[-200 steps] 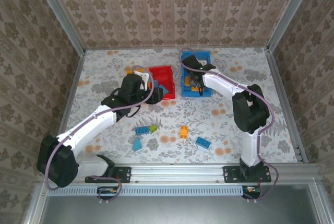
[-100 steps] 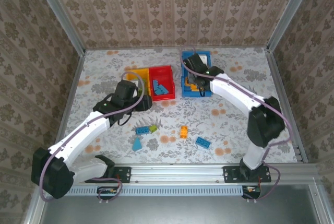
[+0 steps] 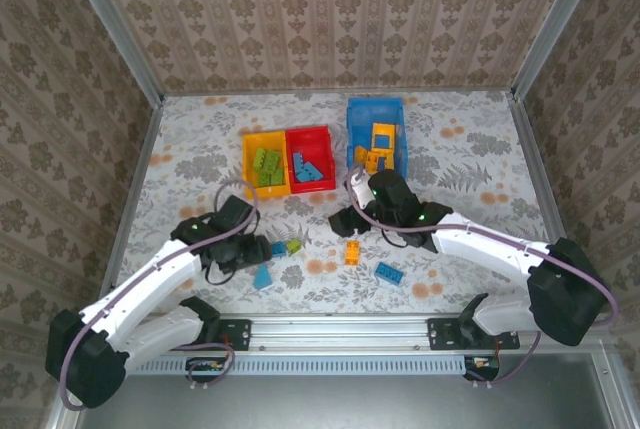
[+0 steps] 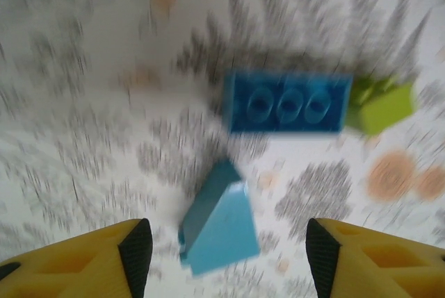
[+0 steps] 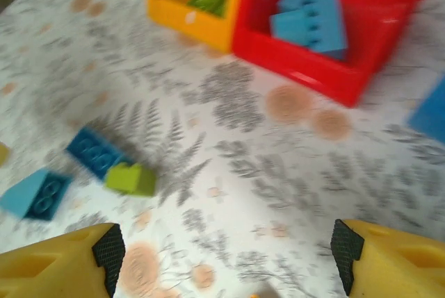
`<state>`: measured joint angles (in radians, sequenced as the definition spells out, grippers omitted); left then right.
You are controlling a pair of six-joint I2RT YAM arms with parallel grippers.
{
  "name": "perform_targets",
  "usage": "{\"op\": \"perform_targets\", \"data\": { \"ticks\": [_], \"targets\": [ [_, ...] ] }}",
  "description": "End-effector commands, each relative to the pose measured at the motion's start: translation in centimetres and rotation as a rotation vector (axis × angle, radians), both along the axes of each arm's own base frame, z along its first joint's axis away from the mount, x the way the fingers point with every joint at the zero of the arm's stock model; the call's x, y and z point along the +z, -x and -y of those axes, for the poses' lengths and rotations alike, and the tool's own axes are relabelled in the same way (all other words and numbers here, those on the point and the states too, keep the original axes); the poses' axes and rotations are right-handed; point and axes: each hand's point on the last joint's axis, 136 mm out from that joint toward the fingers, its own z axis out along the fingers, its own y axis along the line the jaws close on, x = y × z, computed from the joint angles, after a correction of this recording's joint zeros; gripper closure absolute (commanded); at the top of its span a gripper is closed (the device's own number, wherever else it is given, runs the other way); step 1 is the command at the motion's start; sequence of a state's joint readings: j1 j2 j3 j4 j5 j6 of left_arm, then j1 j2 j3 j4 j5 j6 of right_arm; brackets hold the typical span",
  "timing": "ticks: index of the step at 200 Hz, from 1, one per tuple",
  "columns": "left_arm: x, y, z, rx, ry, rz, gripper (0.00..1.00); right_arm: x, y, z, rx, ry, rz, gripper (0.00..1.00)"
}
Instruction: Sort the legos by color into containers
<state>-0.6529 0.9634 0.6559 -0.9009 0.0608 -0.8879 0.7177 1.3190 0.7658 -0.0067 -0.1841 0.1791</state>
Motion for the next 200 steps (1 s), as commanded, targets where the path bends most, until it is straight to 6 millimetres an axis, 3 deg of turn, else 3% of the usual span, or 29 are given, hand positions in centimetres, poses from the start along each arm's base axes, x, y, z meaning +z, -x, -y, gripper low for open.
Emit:
{"op": "perform_targets", "data": {
  "ticks": [1, 8, 50, 115, 150, 169, 200],
  "targets": [
    [-1.9, 4.2, -0.4, 0.084, -0.033, -0.197, 0.31, 3.1, 2.9, -3.5, 0.241, -0.148, 0.067, 0.16],
    [-2.3, 4.5, -0.3, 0.091, -0.043, -0.213, 0.25, 2.7, 3.4, -3.8, 0.263, -0.140, 0.057, 0.16],
    [-3.6, 5.1, 0.1, 0.129, -0.118, -0.281, 0.23, 1.9, 4.3, -3.9, 0.271, -0.122, 0.039, 0.16],
    [-4.8, 2.4, 1.4, 0.146, -0.115, -0.222, 0.22, 1.8, 5.2, -3.5, 0.289, -0.127, 0.032, 0.16],
    [-5.3, 2.1, 1.4, 0.156, -0.116, -0.227, 0.22, 1.5, 5.4, -3.3, 0.286, -0.124, 0.021, 0.16],
    [-5.7, 2.0, 1.2, 0.177, -0.113, -0.231, 0.25, 1.6, 5.3, -3.3, 0.283, -0.122, 0.023, 0.16],
    [-6.2, 1.7, 1.2, 0.187, -0.100, -0.230, 0.40, 1.5, 5.2, -3.4, 0.277, -0.122, 0.017, 0.16]
  ]
}}
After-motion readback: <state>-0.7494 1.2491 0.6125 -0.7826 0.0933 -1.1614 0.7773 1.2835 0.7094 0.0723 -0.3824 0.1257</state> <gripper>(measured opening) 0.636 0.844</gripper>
